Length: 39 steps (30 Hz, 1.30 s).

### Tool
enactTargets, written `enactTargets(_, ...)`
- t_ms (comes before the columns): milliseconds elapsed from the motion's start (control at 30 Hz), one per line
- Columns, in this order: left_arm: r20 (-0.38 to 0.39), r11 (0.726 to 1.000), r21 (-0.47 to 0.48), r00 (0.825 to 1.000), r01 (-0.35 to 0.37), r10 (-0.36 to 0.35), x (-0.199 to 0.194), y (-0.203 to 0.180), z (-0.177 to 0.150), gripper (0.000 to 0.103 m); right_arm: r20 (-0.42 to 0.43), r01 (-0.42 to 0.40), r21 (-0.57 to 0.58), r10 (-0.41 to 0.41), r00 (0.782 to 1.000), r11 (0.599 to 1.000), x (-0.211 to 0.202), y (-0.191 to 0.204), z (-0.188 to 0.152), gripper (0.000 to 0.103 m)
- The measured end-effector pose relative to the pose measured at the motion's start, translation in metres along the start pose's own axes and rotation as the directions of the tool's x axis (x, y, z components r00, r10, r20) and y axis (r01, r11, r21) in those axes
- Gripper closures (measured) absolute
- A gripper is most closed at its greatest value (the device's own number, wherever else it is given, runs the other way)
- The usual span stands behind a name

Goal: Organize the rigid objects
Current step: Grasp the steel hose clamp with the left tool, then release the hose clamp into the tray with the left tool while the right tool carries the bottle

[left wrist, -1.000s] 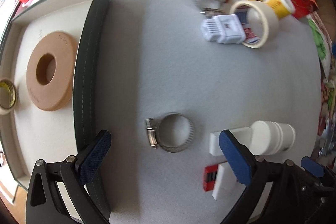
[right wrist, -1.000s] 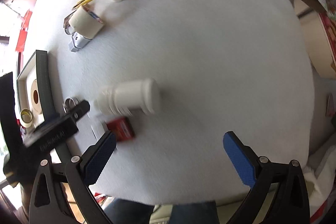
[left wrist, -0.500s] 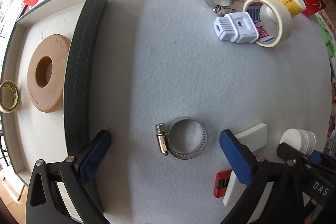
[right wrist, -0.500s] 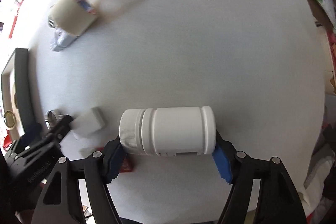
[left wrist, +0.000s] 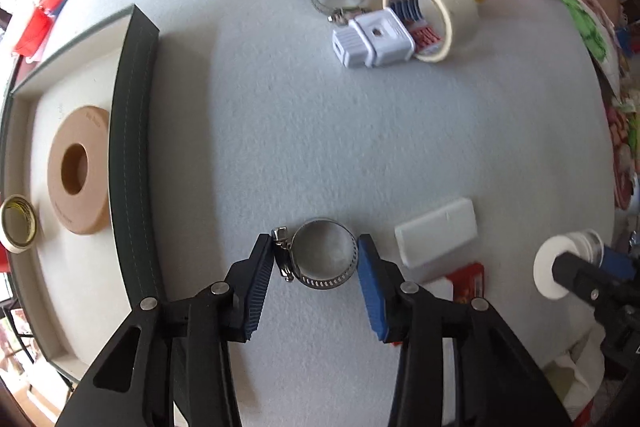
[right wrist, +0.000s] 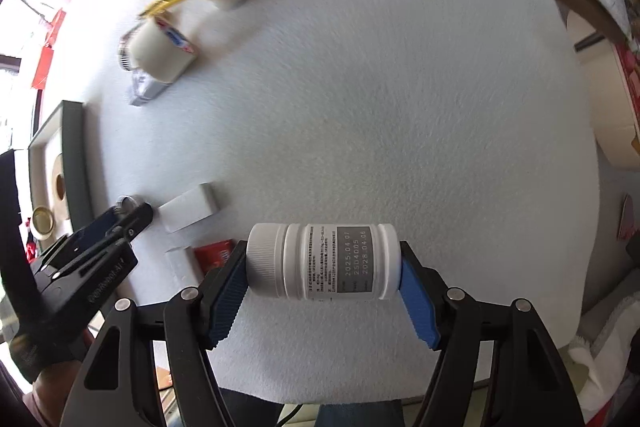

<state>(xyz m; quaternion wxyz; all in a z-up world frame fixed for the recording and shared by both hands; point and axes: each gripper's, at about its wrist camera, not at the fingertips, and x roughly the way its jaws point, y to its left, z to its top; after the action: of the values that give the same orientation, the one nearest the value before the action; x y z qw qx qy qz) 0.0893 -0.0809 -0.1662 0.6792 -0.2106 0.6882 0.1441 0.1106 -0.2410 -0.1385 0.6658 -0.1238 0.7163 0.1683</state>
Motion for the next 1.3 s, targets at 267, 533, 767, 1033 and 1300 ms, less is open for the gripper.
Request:
enactTargets(267,0.025,0.996,0.04,0.997,0.078,-0.079,-0.038,0.016,-0.025,0.058,0.017,-0.004,-0.041,0.005,1.0,0.999,-0.026,0.012,-0.009,0.032)
enactTargets(533,0.084,0.995,0.009,0.991,0.1,-0.1,-0.074,0.044,-0.045,0.058,0.034,-0.003,-0.164,0.008,0.999,0.987,-0.039,0.051,-0.006,0.032)
enactTargets(767,0.145,0.987,-0.135,0.988,0.082,-0.062,-0.08,0.107,-0.091,0.058,0.069,-0.015,-0.309,0.038,0.997,0.951,-0.051,0.115,-0.005,0.032)
enactTargets(1033,0.179,0.951,-0.306,0.984,0.047,0.009,-0.09,0.181,-0.111,0.058,0.08,-0.025,-0.49,0.074,0.994,0.871,-0.052,0.208,-0.007,0.032)
enactTargets(1300,0.172,0.917,-0.396,0.985,0.054,0.016,-0.087,0.221,-0.13,0.058,0.064,-0.014,-0.614,0.067,0.996,0.789,-0.042,0.274,-0.017,0.032)
